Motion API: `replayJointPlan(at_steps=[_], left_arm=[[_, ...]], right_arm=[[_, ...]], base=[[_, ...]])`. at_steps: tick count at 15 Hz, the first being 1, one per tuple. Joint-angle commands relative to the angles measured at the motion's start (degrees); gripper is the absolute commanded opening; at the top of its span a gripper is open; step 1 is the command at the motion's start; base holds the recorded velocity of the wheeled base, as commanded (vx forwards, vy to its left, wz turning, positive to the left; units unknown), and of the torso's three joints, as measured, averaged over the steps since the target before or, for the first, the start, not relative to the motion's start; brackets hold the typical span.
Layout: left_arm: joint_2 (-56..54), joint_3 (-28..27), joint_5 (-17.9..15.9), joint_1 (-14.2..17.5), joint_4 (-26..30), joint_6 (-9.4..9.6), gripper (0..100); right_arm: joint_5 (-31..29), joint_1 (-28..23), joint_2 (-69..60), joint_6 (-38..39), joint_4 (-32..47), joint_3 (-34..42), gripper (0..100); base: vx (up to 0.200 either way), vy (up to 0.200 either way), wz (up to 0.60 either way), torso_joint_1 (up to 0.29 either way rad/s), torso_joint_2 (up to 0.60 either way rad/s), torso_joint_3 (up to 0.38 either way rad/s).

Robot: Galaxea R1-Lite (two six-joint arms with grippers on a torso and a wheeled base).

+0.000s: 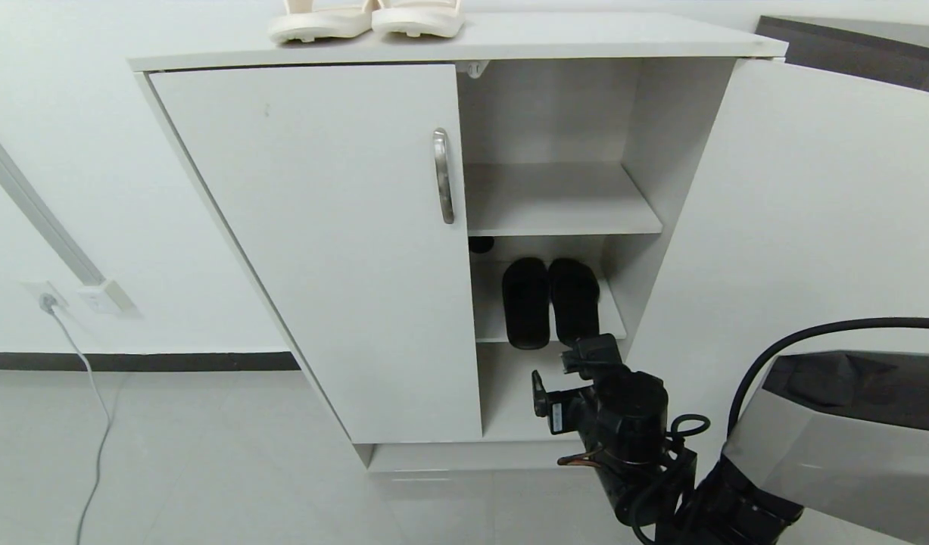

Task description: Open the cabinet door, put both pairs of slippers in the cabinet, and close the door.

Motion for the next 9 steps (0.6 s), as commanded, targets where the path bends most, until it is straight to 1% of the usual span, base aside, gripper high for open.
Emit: replayJointPlan(at_steps=[1,7,9], left_arm=[[0.07,0.01,-0.01,0.0,0.0,-0.02,0],[0.07,0.01,-0.01,0.0,0.0,0.24,0],[0.07,0.01,-0.1,0.0,0.0,0.42,0]], right_arm=[[0.0,0.04,0.12,-0.01,-0.03,0.31,100],[0.0,0.04,0.12,-0.09,-1.09,0.31,100],[0.0,0.04,0.12,-0.09,-1.09,0.31,100]], base=[[0.0,0.0,0.0,0.007,0.0,0.173],[0.0,0.0,0.0,0.002,0.0,0.203],[0.0,0.0,0.0,0.002,0.0,0.095]])
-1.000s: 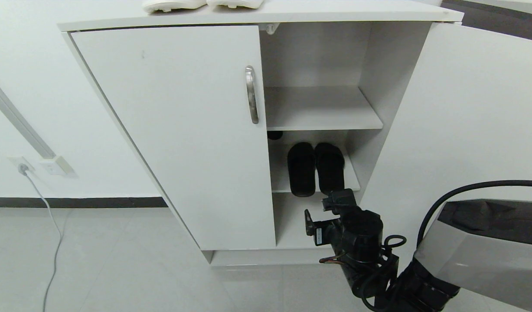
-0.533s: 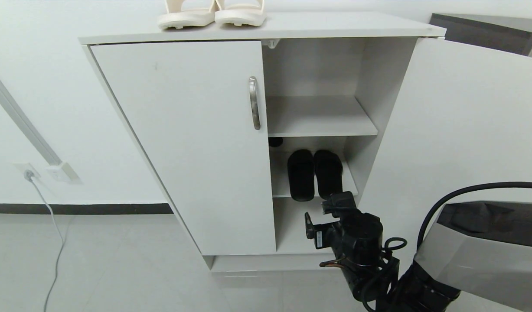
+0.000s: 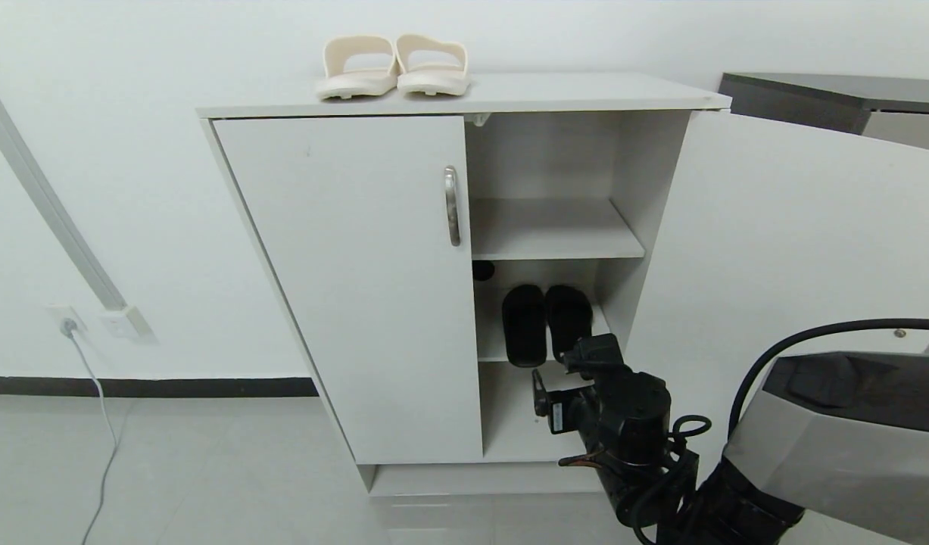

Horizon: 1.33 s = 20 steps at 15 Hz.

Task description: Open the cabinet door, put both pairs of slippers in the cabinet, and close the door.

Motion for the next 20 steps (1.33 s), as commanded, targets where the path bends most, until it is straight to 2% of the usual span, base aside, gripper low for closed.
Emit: replayJointPlan(at_steps=[1,8,20], left_arm=[[0.07,0.01,-0.01,0.0,0.0,-0.06,0],[0.07,0.01,-0.01,0.0,0.0,-0.06,0],[0.07,0.01,-0.01,0.0,0.0,-0.14,0]], right_arm=[[0.0,0.02,0.12,-0.01,-0.06,0.0,100],[0.0,0.02,0.47,-0.01,-0.06,0.0,100],[0.0,0.02,0.47,0.17,-0.15,0.0,100]], base=[[0.0,0.0,0.0,0.0,0.0,0.0],[0.0,0.0,0.0,0.0,0.0,0.0],[0.0,0.2,0.0,0.003,0.0,0.004]])
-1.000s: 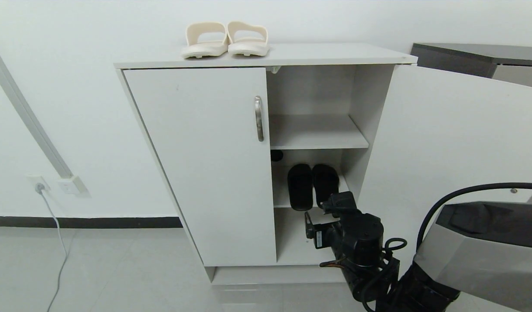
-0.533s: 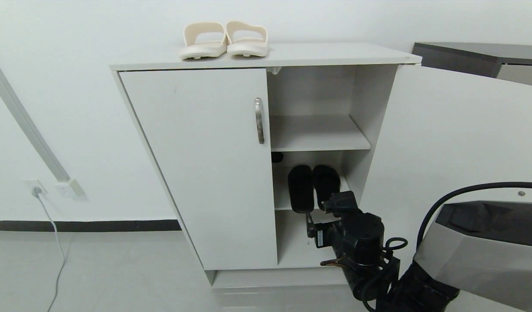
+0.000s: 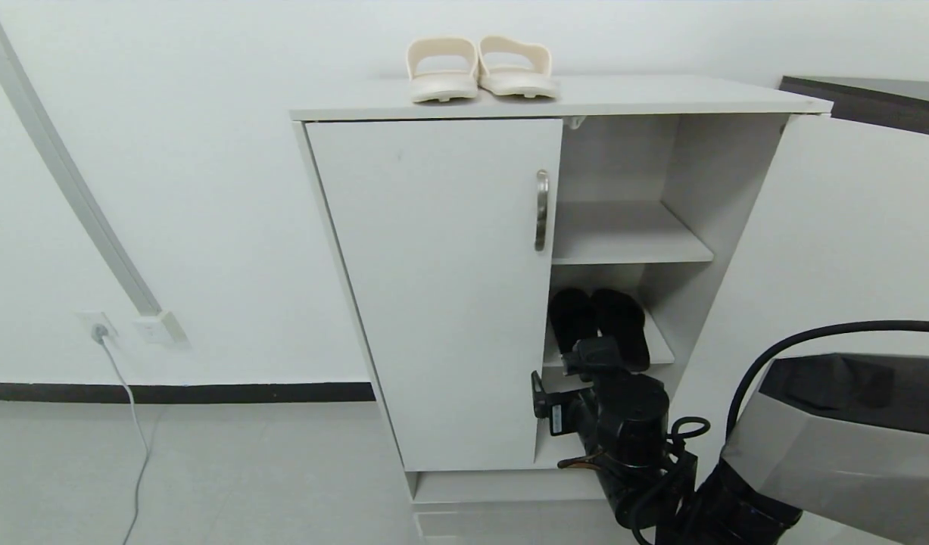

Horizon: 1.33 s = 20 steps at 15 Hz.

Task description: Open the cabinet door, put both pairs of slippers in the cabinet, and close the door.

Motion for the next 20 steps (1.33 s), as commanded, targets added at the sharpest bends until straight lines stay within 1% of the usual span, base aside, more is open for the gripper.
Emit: replayJointPlan(at_steps=[1,6,11,19,20], left_arm=[[0.07,0.01,0.01,0.02,-0.02,-0.02,0],[0.07,0.01,0.01,0.02,-0.02,-0.11,0],[0.07,0.01,0.1,0.02,-0.02,-0.2,0],[0.07,0.01,0.19,0.02,-0.02,-0.2,0],[0.07,0.01,0.19,0.02,-0.02,-0.2,0]], right_arm=[[0.0,0.04,0.09,0.03,-0.04,0.0,100],[0.0,-0.05,0.09,0.12,-0.13,0.09,100],[0.09,-0.22,0.09,0.12,-0.57,1.06,100],[2.37,-0.58,0.09,-2.08,-4.88,2.03,100],[3.43,-0.66,0.09,-2.43,-5.32,2.82,100]], base=[[0.0,0.2,0.0,-0.002,0.0,0.007],[0.0,0.2,0.0,0.001,0.0,0.003],[0.0,0.0,0.0,0.0,0.0,0.0],[0.0,0.0,0.0,0.0,0.0,0.0],[0.0,0.0,0.0,0.0,0.0,0.0]])
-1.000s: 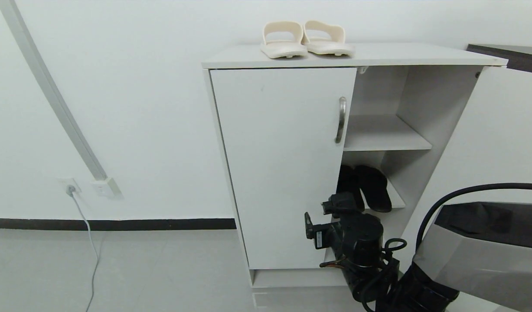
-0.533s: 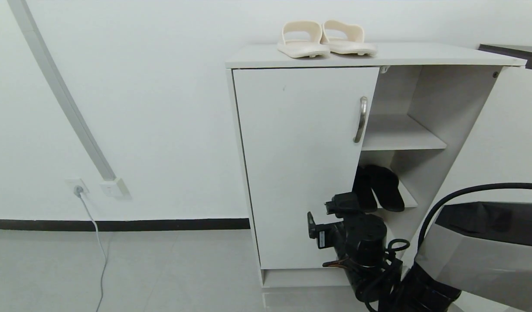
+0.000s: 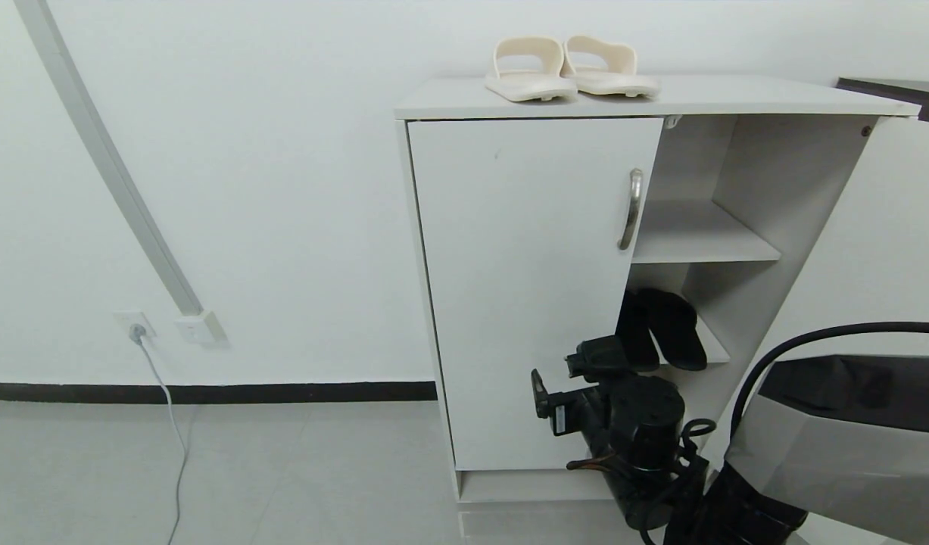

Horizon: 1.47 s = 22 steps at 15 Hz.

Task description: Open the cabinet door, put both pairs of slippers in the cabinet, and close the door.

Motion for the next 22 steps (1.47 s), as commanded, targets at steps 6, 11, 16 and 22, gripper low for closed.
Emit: replayJointPlan(at_steps=[6,11,16,22], left_arm=[[0.07,0.01,0.0,0.0,0.0,-0.02,0],[0.07,0.01,0.0,0.0,0.0,-0.02,0],[0.07,0.01,0.0,0.0,0.0,-0.02,0],[0.07,0.01,0.0,0.0,0.0,-0.02,0]], right_arm=[[1.05,-0.01,1.68,-0.68,-2.63,0.78,100],[1.05,-0.01,1.68,-0.77,-2.63,0.78,100],[1.05,0.08,1.59,-0.77,-2.63,1.39,100],[1.05,0.08,1.68,-0.77,-2.63,1.48,100]], base=[[0.0,0.0,0.0,0.0,0.0,0.0],[0.0,0.0,0.0,0.017,-0.19,-0.193],[0.0,0.0,0.0,0.088,-0.44,-0.351],[0.0,0.0,0.0,0.136,-0.47,-0.33]])
